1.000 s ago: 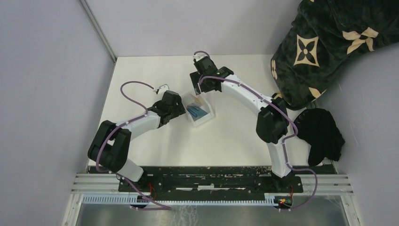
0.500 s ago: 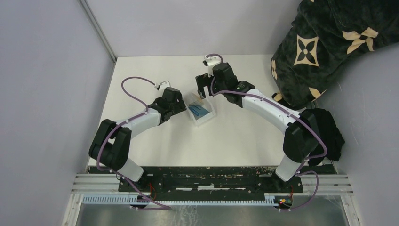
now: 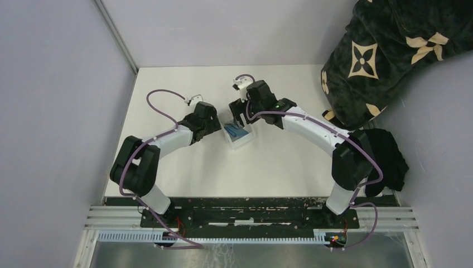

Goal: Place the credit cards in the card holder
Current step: Pick up the card holder from the storage box.

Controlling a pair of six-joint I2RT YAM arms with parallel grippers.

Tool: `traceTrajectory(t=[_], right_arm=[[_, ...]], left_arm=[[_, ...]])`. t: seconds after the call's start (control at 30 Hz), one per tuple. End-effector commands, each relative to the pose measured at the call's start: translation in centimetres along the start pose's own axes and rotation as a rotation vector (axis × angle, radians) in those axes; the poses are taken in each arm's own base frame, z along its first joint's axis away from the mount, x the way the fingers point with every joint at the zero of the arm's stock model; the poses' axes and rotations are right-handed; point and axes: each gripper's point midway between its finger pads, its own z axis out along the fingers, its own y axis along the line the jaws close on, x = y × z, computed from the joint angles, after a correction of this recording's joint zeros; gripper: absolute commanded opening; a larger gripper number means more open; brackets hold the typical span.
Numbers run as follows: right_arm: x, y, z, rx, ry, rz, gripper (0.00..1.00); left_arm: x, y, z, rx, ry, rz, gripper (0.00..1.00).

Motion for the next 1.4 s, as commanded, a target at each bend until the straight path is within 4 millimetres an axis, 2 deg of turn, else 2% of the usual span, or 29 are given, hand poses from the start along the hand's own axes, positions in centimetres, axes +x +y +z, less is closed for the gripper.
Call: traceTrajectory(t=[0.0,0.23,0.43,0.6,0.83,1.37], right_arm=[[1.1,1.2,0.4,-0.007,0.045,-0.074,0.85],[2.5,3.3,0.6,0.000,0.087,-0.153,0.85],[3.6,3.9,1.5,0.034,0.119,-0.213,0.85],[4.4,3.3,2.0,0.082,0.136,-0.251,0.83],[4.5,2.1,2.4,0.146,0.132,-0.285,0.80],[5.4,1.8,3.6,0.151,0.160,-0.325,0.78]], left_arm=[[-2.5,-2.1,0.0,0.063,-0.059,-0.006,0.80],[-2.8,-2.6,-0.1,0.077,-0.061,0.003,0.80],[-2.9,-2.7,-0.2,0.083,-0.061,0.016,0.80],[-2.6,-2.6,-0.2,0.086,-0.056,0.018,0.80],[-2.6,-2.5,-0.3,0.090,-0.057,0.018,0.80],[-2.3,-1.5,-1.0,0.067,-0.064,-0.001,0.81]])
